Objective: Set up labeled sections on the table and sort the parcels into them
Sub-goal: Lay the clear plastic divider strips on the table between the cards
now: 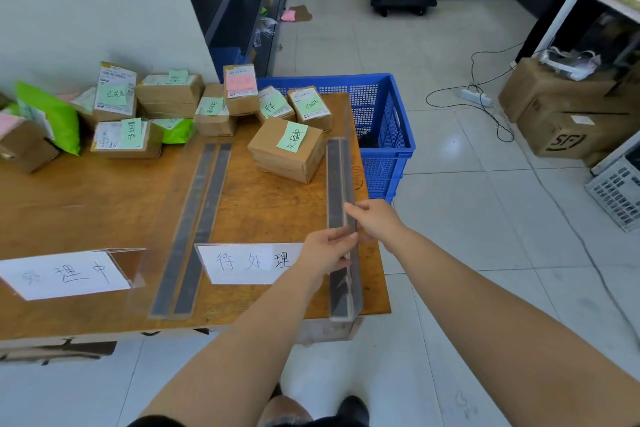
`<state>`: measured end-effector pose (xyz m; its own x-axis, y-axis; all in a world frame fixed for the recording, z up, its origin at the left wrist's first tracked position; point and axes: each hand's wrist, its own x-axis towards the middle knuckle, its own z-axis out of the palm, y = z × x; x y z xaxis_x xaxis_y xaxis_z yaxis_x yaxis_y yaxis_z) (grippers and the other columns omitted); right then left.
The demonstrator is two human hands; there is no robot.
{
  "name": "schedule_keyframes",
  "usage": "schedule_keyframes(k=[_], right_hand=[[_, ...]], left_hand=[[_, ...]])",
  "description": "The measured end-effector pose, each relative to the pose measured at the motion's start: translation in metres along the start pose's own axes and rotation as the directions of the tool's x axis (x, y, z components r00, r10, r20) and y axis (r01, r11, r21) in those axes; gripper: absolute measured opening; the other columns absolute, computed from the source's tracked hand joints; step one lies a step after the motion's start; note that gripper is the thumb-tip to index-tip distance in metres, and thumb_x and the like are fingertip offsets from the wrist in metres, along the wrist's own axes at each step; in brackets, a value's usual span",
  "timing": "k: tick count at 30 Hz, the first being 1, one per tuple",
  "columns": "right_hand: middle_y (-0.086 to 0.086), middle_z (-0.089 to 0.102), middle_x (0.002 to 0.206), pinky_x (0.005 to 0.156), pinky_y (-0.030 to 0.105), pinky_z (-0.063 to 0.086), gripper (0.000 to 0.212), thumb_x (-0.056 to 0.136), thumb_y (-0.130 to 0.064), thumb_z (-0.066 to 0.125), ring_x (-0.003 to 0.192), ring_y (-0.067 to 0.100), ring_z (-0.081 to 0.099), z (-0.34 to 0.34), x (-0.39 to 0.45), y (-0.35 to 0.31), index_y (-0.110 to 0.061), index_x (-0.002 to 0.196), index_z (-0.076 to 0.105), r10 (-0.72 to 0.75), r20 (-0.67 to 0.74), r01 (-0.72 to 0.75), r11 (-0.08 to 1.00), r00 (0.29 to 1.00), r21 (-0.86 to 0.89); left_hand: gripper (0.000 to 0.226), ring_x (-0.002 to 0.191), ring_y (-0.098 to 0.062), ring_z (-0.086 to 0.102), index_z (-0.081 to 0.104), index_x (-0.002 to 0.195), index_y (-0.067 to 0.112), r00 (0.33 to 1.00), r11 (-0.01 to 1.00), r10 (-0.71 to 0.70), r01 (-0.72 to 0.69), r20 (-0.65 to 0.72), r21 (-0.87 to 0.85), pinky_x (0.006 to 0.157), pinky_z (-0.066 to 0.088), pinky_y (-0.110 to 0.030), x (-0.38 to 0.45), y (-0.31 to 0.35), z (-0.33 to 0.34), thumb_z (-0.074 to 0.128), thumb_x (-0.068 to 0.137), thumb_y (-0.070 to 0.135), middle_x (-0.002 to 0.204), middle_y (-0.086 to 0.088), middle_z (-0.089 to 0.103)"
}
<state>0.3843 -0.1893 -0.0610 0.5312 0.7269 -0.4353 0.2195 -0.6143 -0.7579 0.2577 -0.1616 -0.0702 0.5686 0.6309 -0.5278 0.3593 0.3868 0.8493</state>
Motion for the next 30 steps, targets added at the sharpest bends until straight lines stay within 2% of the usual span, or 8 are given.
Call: schedule_keyframes(k=[3, 8, 13, 16, 19, 21, 26, 30], right_hand=[[0.005, 0.057, 0.126, 0.078, 0.034, 0.057, 0.044, 0.095, -0.038, 0.046, 0.095, 0.017, 0.057, 0.000, -0.002, 0.006, -0.012, 0.130, 0.053, 0.023, 0.010, -0.024, 0.997, 1.000, 0.077], [0.003, 0.051, 0.135, 0.061, 0.022, 0.053, 0.040, 0.096, -0.033, 0.047, 0.090, 0.012, 0.053, 0.001, -0.006, 0.012, -0.018, 0.133, 0.050, 0.025, 0.026, -0.029, 0.985, 0.999, 0.171], [0.003, 0.053, 0.134, 0.061, 0.022, 0.053, 0.041, 0.094, -0.033, 0.050, 0.092, 0.013, 0.058, 0.000, -0.007, 0.017, -0.018, 0.133, 0.050, 0.034, 0.049, -0.044, 0.974, 0.998, 0.221], [0.003, 0.055, 0.132, 0.063, 0.023, 0.053, 0.040, 0.094, -0.033, 0.051, 0.084, 0.010, 0.060, 0.001, -0.007, 0.019, -0.018, 0.131, 0.051, 0.026, 0.059, -0.038, 0.976, 0.998, 0.214], [0.003, 0.055, 0.131, 0.063, 0.023, 0.054, 0.040, 0.094, -0.032, 0.051, 0.084, 0.010, 0.061, 0.000, -0.006, 0.020, -0.017, 0.132, 0.051, 0.024, 0.055, -0.034, 0.978, 0.998, 0.206], [0.005, 0.056, 0.130, 0.063, 0.024, 0.054, 0.040, 0.094, -0.031, 0.052, 0.084, 0.011, 0.062, -0.002, -0.005, 0.019, -0.017, 0.131, 0.051, 0.025, 0.049, -0.034, 0.978, 0.998, 0.204], [0.006, 0.060, 0.121, 0.063, 0.024, 0.055, 0.037, 0.093, -0.030, 0.054, 0.077, 0.008, 0.062, -0.002, -0.004, 0.017, -0.014, 0.126, 0.055, 0.036, 0.029, -0.040, 0.984, 0.999, 0.173], [0.007, 0.062, 0.113, 0.071, 0.030, 0.057, 0.035, 0.091, -0.032, 0.055, 0.078, 0.012, 0.064, -0.002, -0.002, 0.015, -0.012, 0.120, 0.058, 0.042, 0.009, -0.042, 0.993, 0.999, 0.110]], left_hand=[[0.050, 0.096, -0.011, 0.056, 0.049, 0.131, 0.013, 0.998, 1.000, 0.016, -0.016, -0.067, -0.013, 0.067, 0.052, -0.018, -0.001, 0.002, 0.000, 0.065, 0.085, 0.021, 0.123, -0.006, 0.059], [0.055, 0.094, -0.010, 0.055, 0.047, 0.133, 0.013, 0.994, 0.996, 0.061, -0.054, -0.087, 0.073, 0.053, 0.053, -0.015, -0.002, 0.005, 0.006, 0.068, 0.083, 0.018, 0.128, -0.006, 0.058], [0.052, 0.081, -0.005, 0.056, 0.051, 0.129, 0.012, 0.996, 1.000, 0.007, -0.007, -0.086, -0.001, 0.051, 0.053, -0.018, -0.002, 0.008, 0.003, 0.069, 0.081, 0.016, 0.108, -0.002, 0.060], [0.048, 0.078, -0.004, 0.057, 0.053, 0.127, 0.013, 0.997, 1.000, -0.012, 0.010, -0.075, -0.029, 0.058, 0.057, -0.023, -0.004, 0.008, -0.001, 0.070, 0.081, 0.016, 0.092, 0.006, 0.058], [0.045, 0.080, -0.007, 0.059, 0.056, 0.124, 0.015, 0.995, 0.997, -0.056, 0.050, -0.087, -0.065, 0.066, 0.059, -0.030, -0.004, 0.009, -0.005, 0.070, 0.081, 0.014, 0.095, 0.004, 0.062], [0.044, 0.078, -0.007, 0.060, 0.056, 0.124, 0.016, 0.993, 0.998, -0.052, 0.048, -0.103, -0.039, 0.057, 0.058, -0.025, -0.005, 0.011, -0.005, 0.069, 0.081, 0.013, 0.094, 0.005, 0.063], [0.052, 0.091, -0.009, 0.055, 0.049, 0.132, 0.015, 0.992, 0.984, 0.072, -0.055, -0.099, 0.169, 0.050, 0.055, -0.018, -0.006, 0.009, 0.004, 0.067, 0.084, 0.023, 0.126, -0.006, 0.058], [0.050, 0.081, -0.003, 0.056, 0.052, 0.129, 0.013, 0.992, 0.994, 0.060, -0.049, -0.111, 0.095, 0.051, 0.055, -0.020, -0.007, 0.006, 0.004, 0.068, 0.083, 0.022, 0.118, -0.005, 0.061]])
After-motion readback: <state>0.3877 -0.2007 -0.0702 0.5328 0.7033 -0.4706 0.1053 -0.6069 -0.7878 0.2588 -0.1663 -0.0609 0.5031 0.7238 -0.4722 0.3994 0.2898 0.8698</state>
